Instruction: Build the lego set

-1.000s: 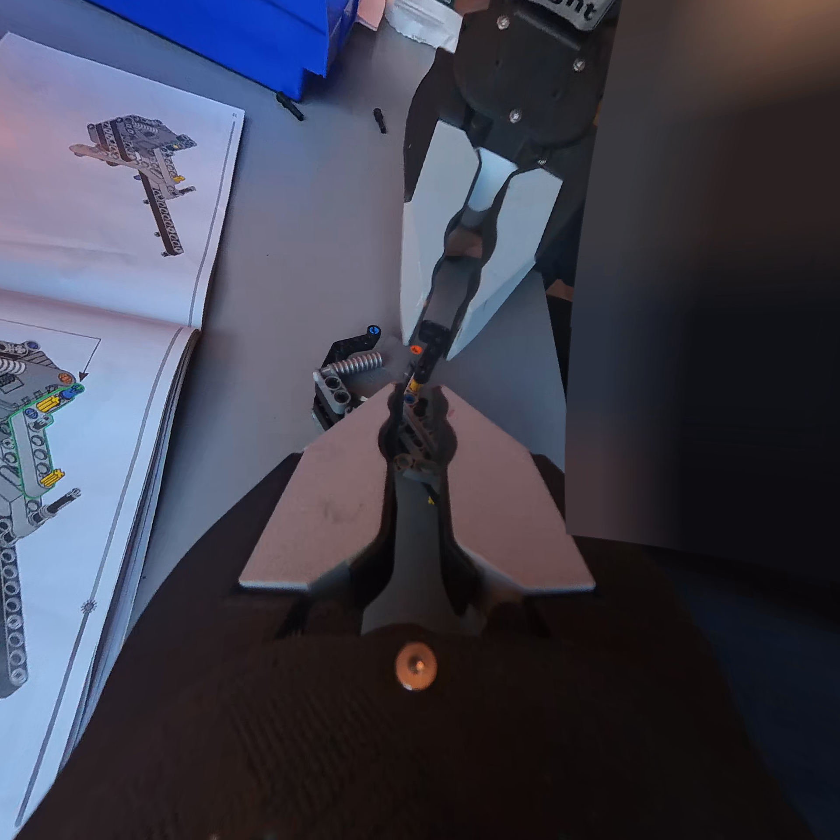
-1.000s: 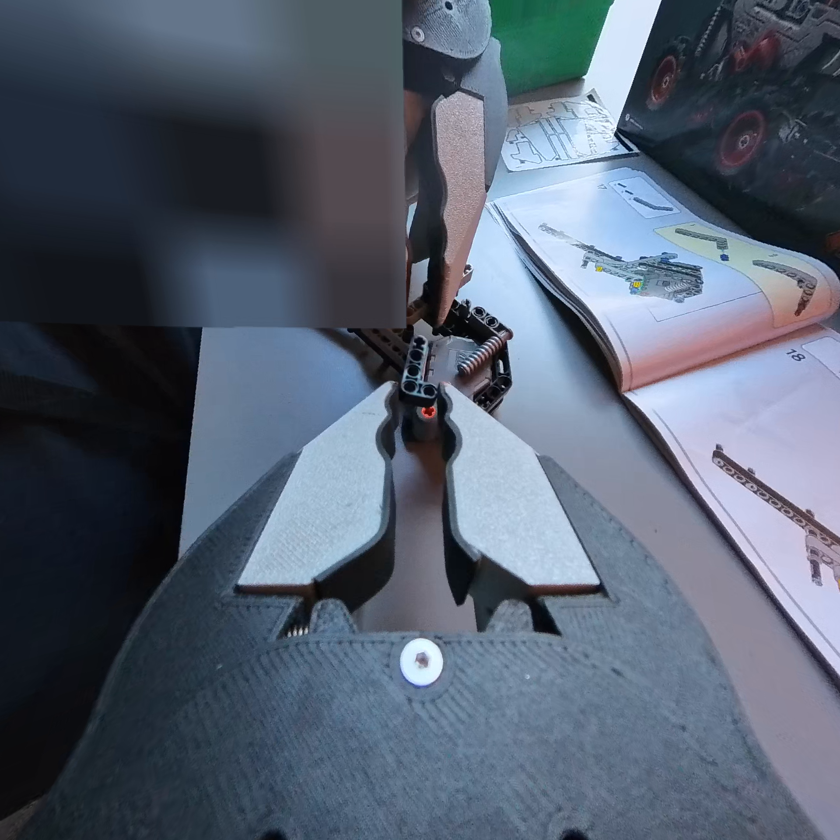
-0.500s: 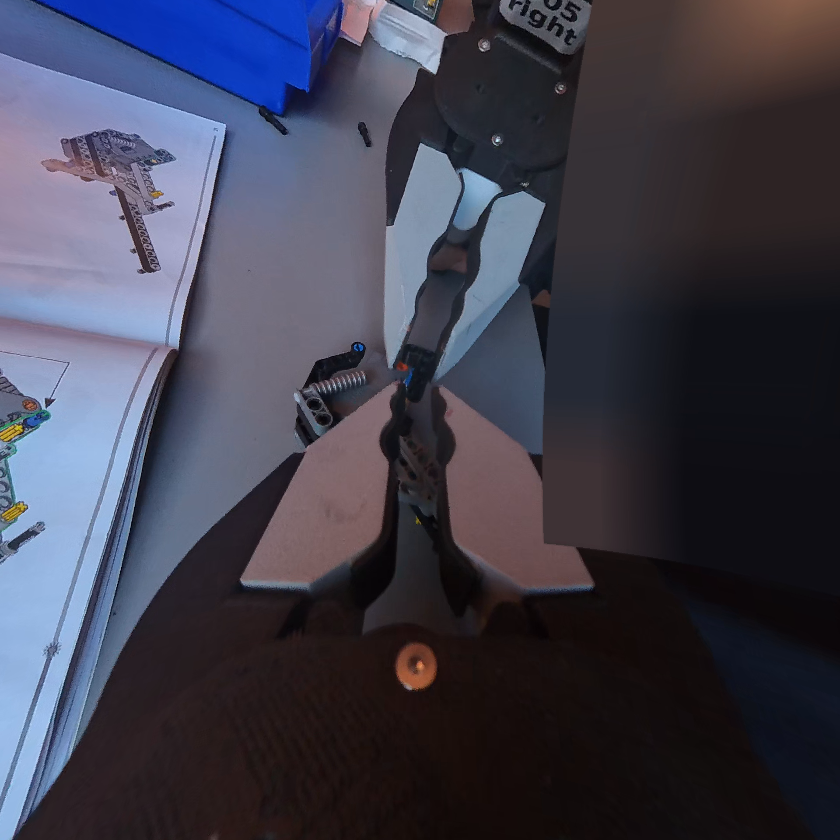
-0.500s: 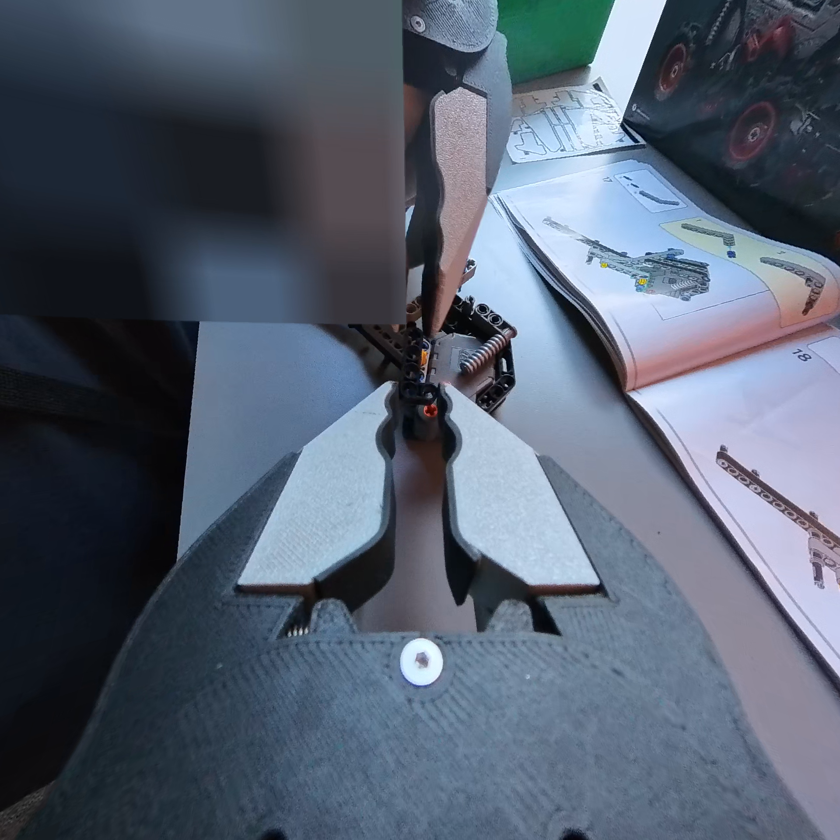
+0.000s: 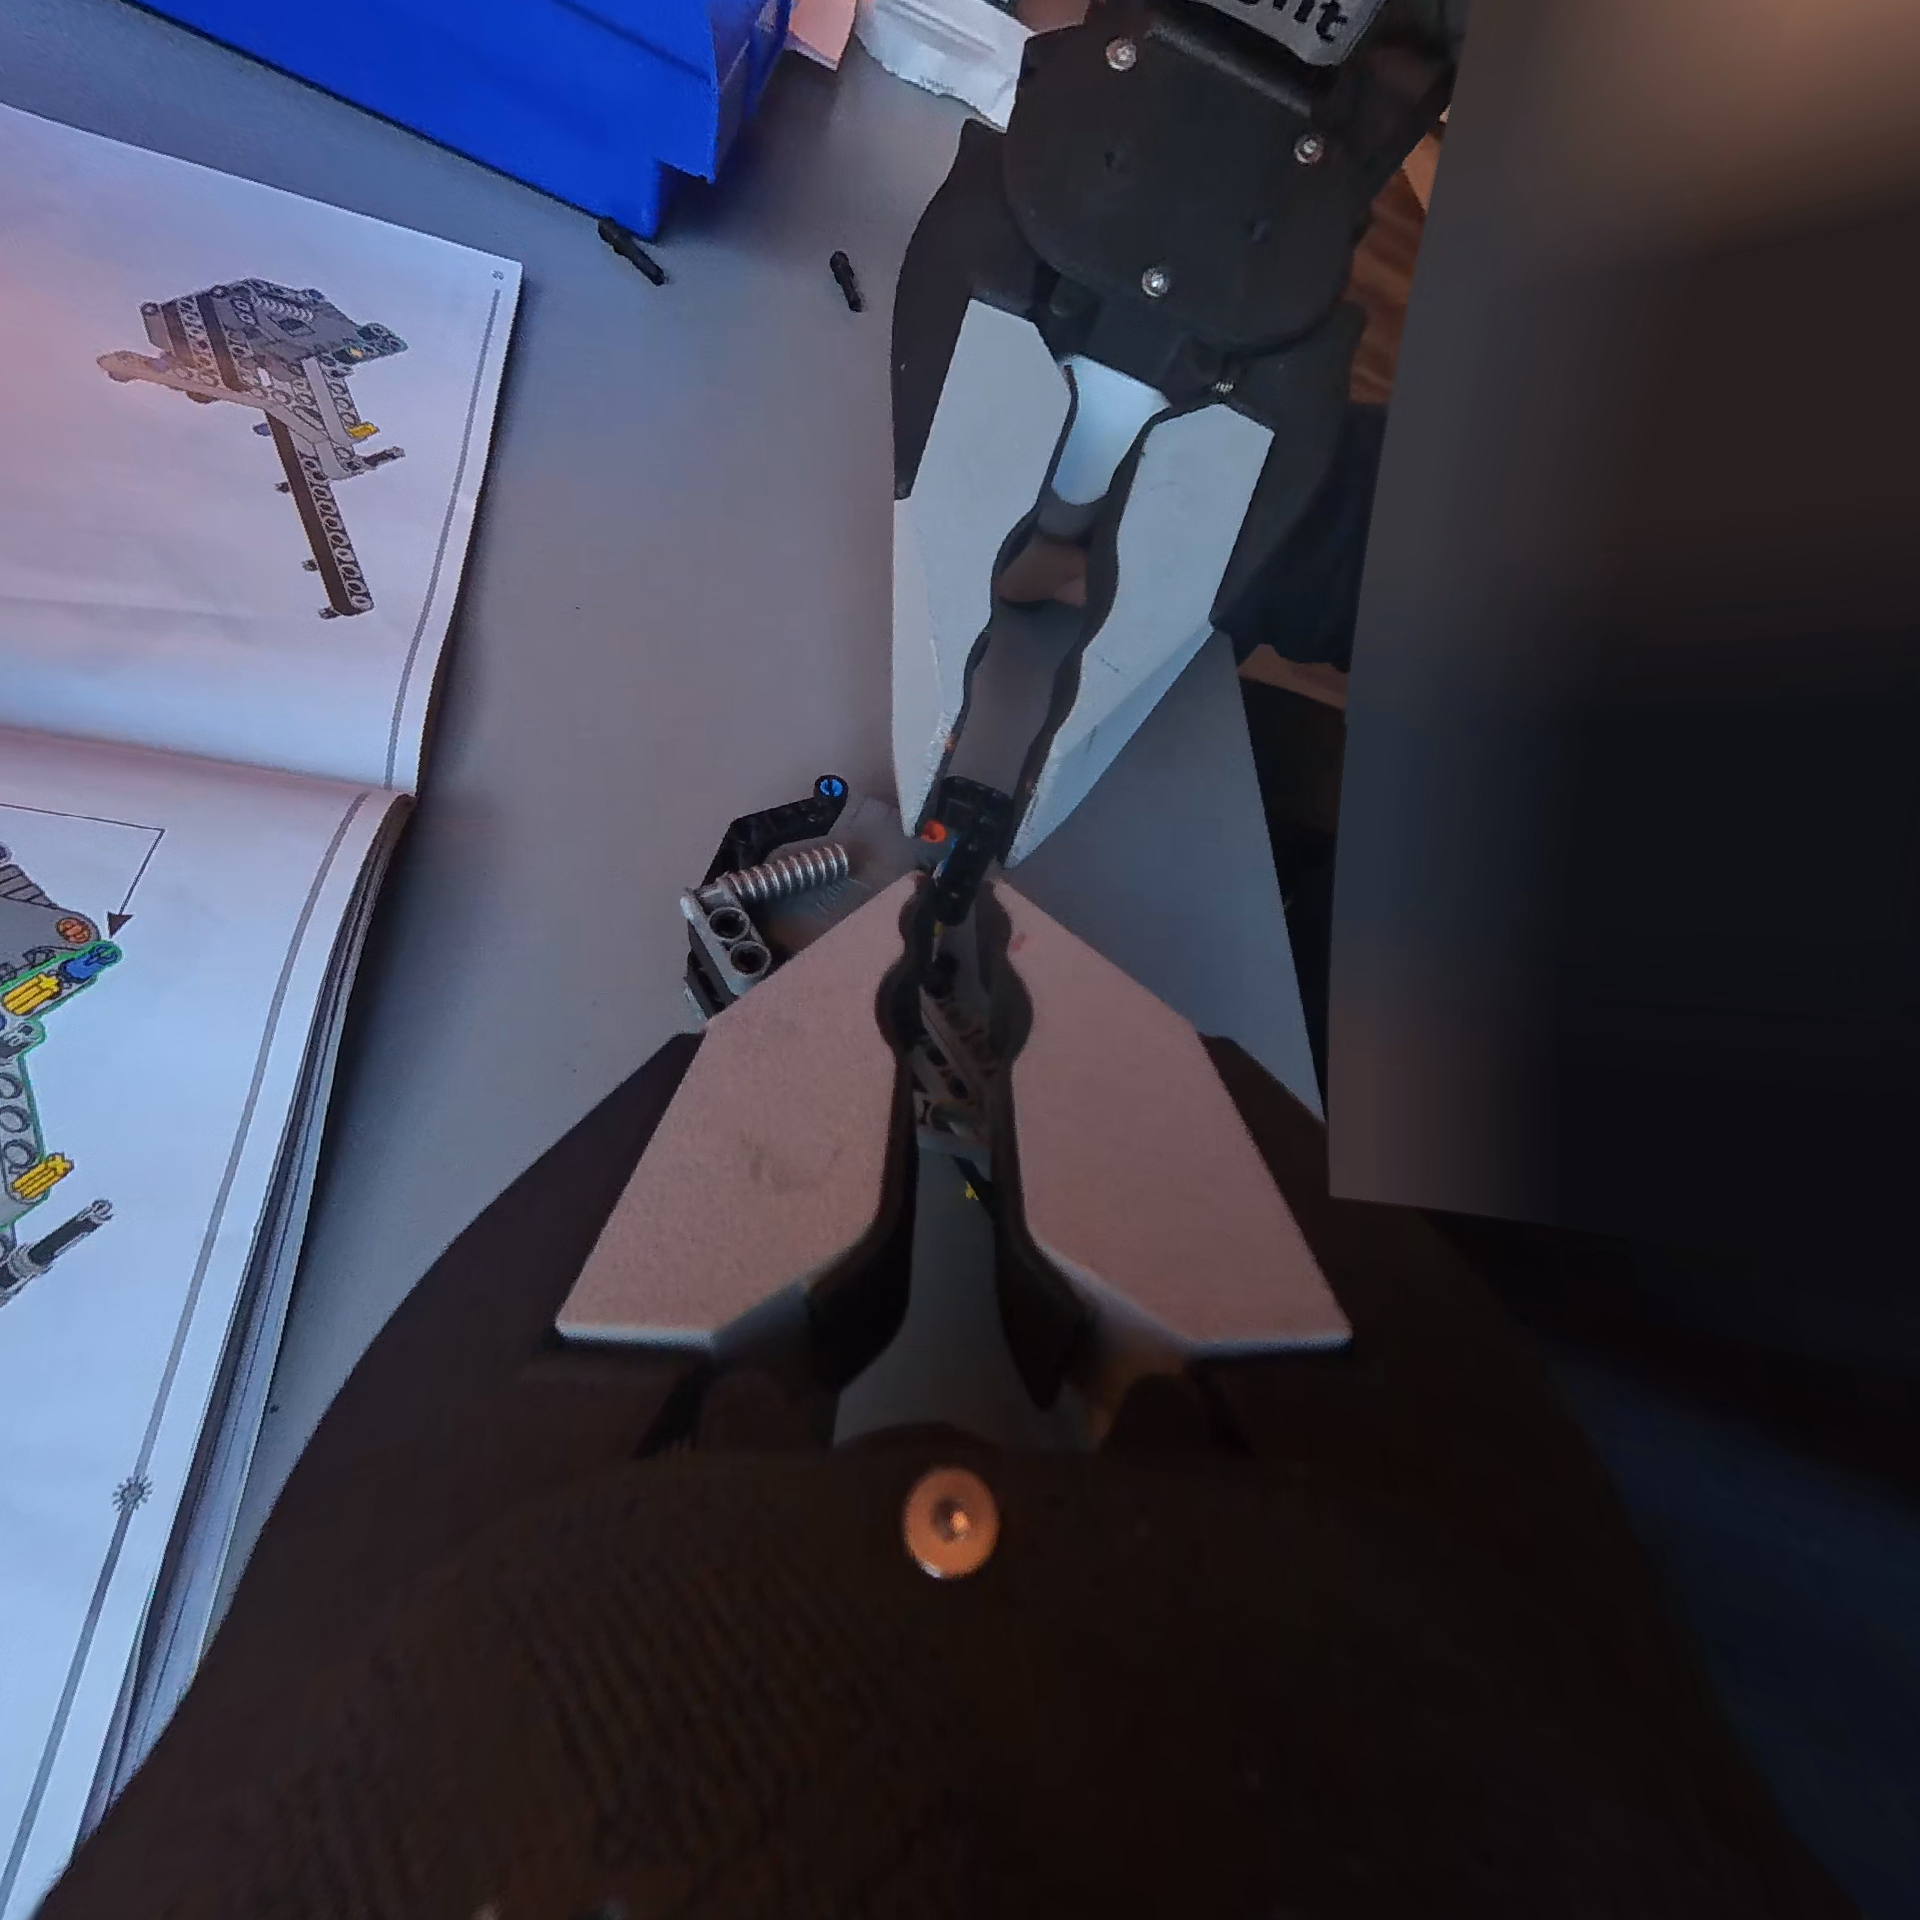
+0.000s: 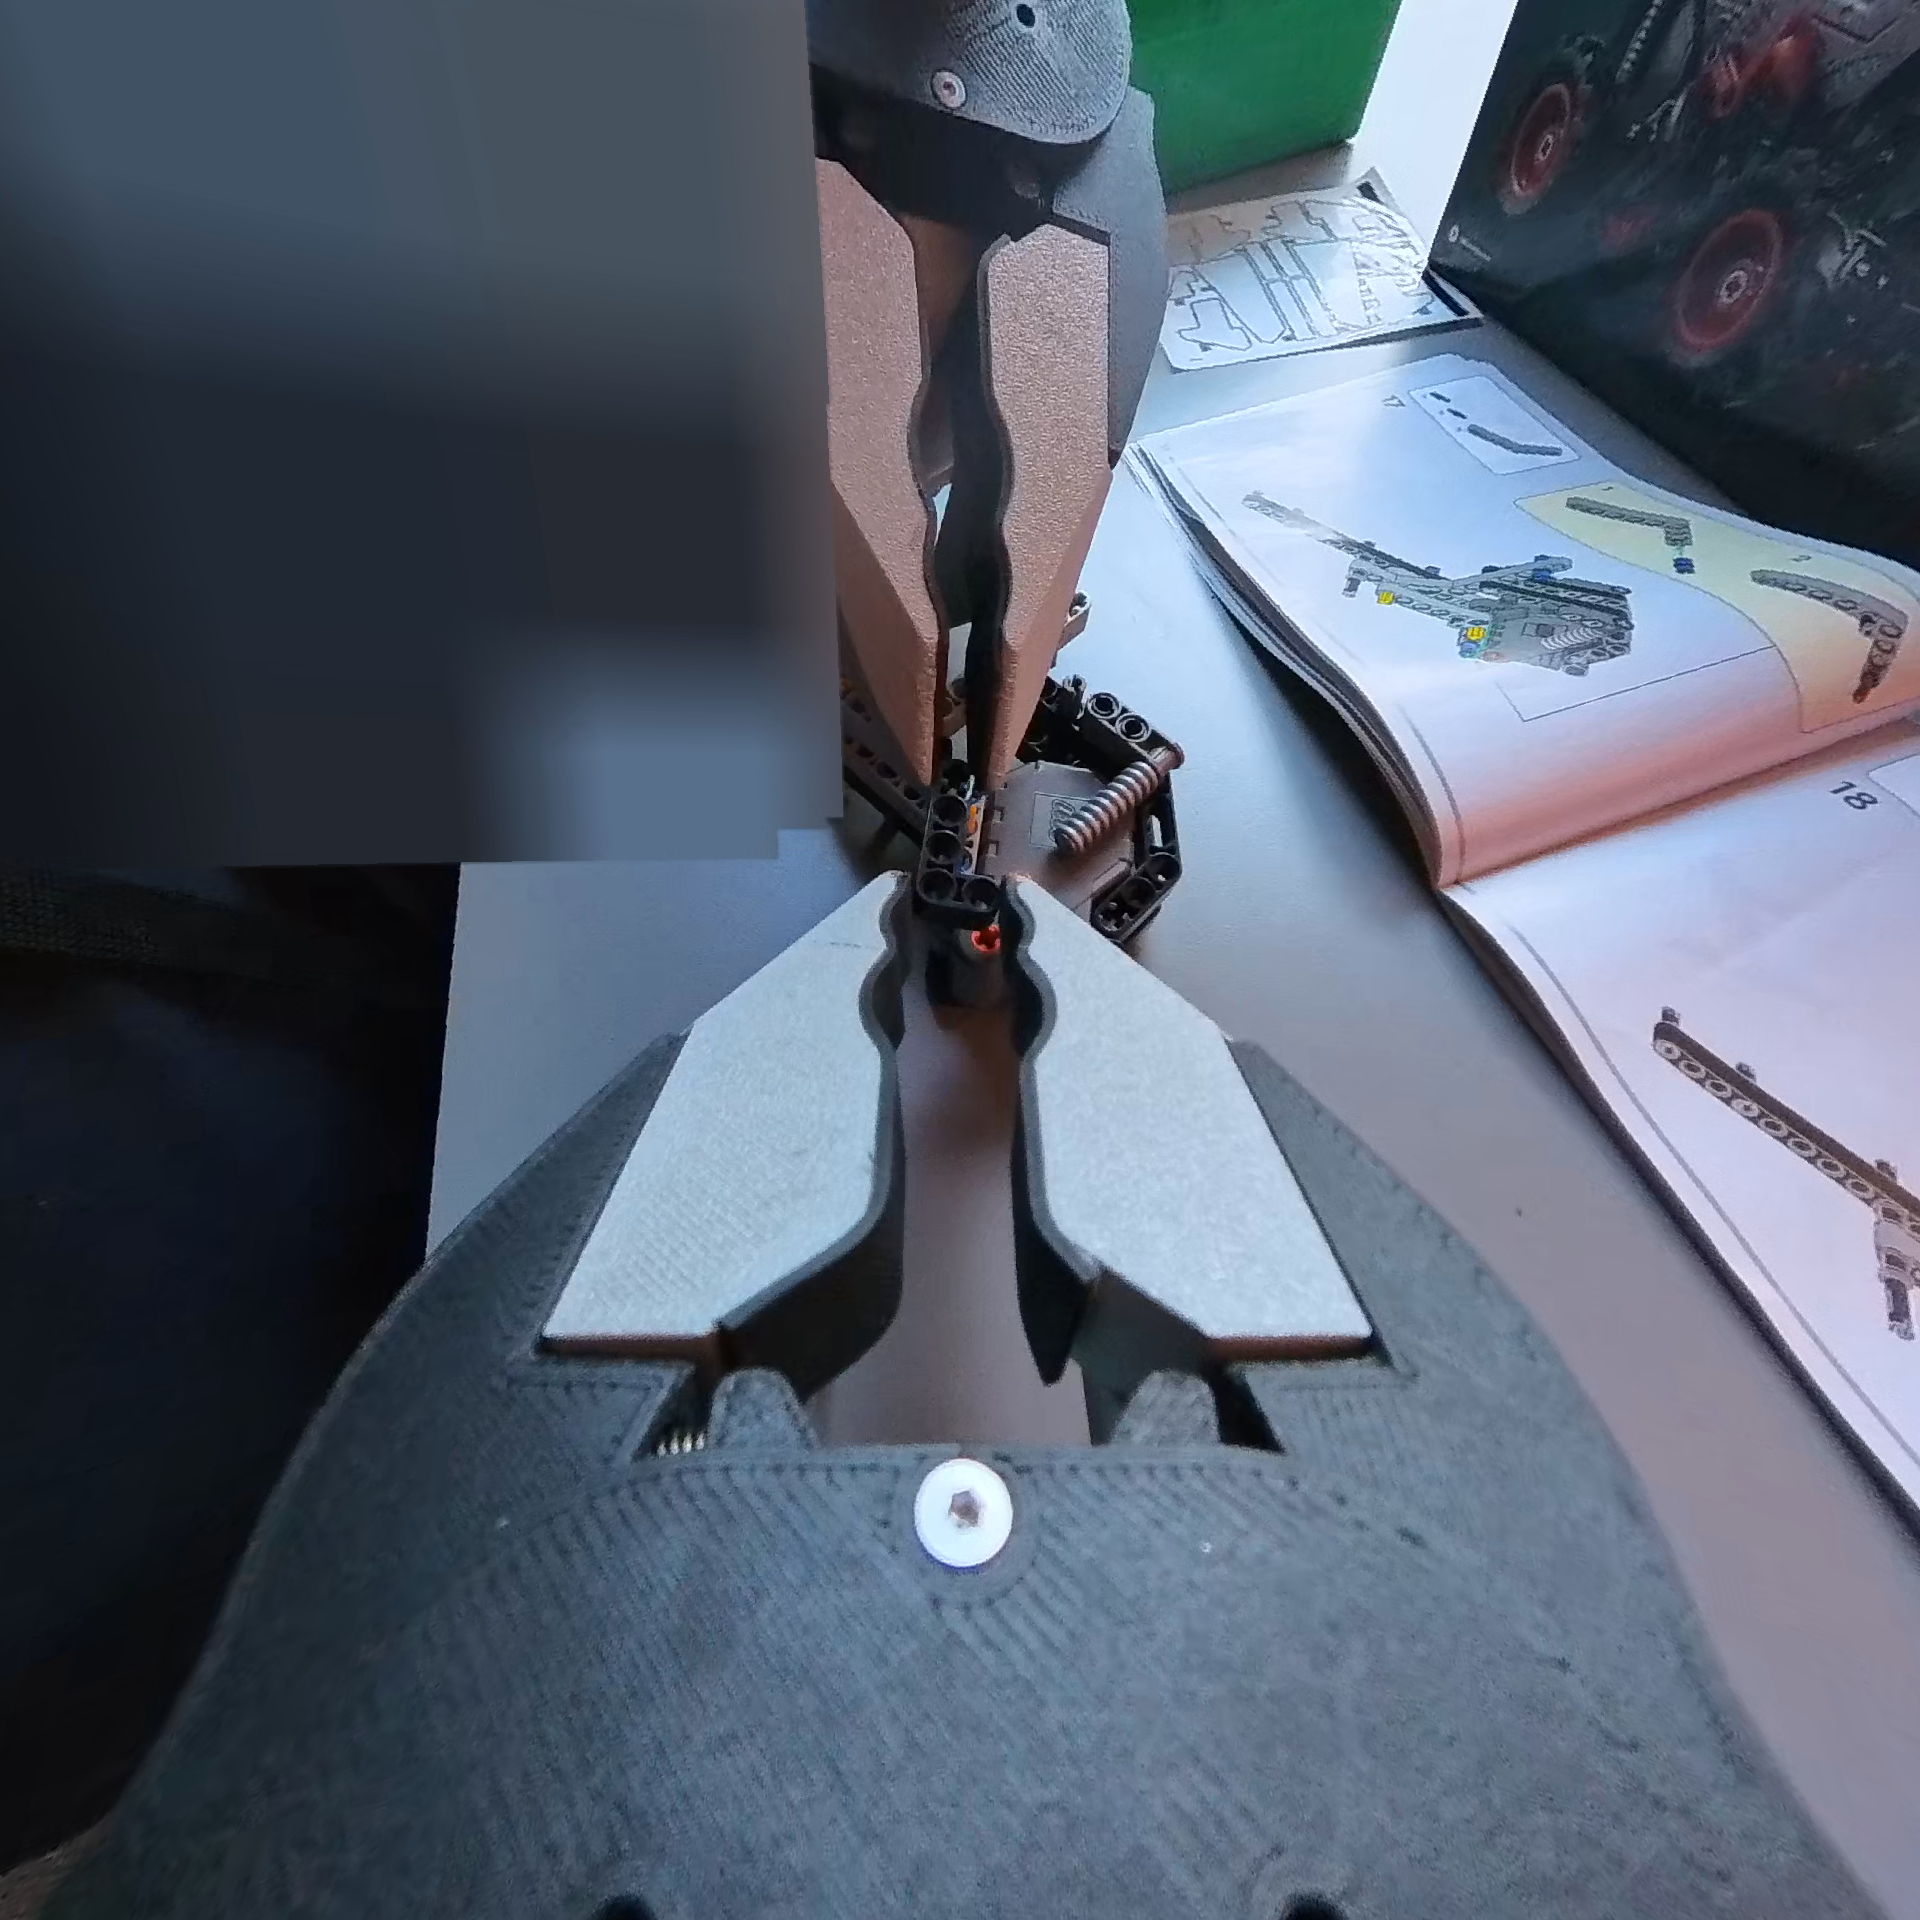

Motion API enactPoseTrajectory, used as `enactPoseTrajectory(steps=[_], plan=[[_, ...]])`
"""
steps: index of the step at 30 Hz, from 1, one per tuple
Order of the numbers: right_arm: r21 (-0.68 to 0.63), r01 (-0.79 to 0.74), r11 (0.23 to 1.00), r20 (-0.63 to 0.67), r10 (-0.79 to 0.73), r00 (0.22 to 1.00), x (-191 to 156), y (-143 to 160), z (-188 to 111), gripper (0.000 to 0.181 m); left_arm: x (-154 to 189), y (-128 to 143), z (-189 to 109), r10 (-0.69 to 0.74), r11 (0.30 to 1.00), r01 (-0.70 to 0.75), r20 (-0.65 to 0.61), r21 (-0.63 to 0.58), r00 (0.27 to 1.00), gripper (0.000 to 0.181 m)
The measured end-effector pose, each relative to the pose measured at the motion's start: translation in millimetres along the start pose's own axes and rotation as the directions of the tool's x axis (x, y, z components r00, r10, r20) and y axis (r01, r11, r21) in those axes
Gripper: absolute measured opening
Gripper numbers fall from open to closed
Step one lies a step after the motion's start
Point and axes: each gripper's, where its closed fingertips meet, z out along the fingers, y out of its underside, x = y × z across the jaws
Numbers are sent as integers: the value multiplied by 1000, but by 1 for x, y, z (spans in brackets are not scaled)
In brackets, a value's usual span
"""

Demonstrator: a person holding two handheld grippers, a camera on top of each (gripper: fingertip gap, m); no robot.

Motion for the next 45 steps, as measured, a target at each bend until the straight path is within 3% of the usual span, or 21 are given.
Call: enactPoseTrajectory(steps=[1,45], plan=[[0,1,1000,0,-1,1000,0,0,0,13,0,0,0,-2,1000,2,-2,1,1000,5],[7,-6,1000,7,6,1000,-1,0,0,13,0,0,0,-16,1000,16,-24,8,1000,5]])
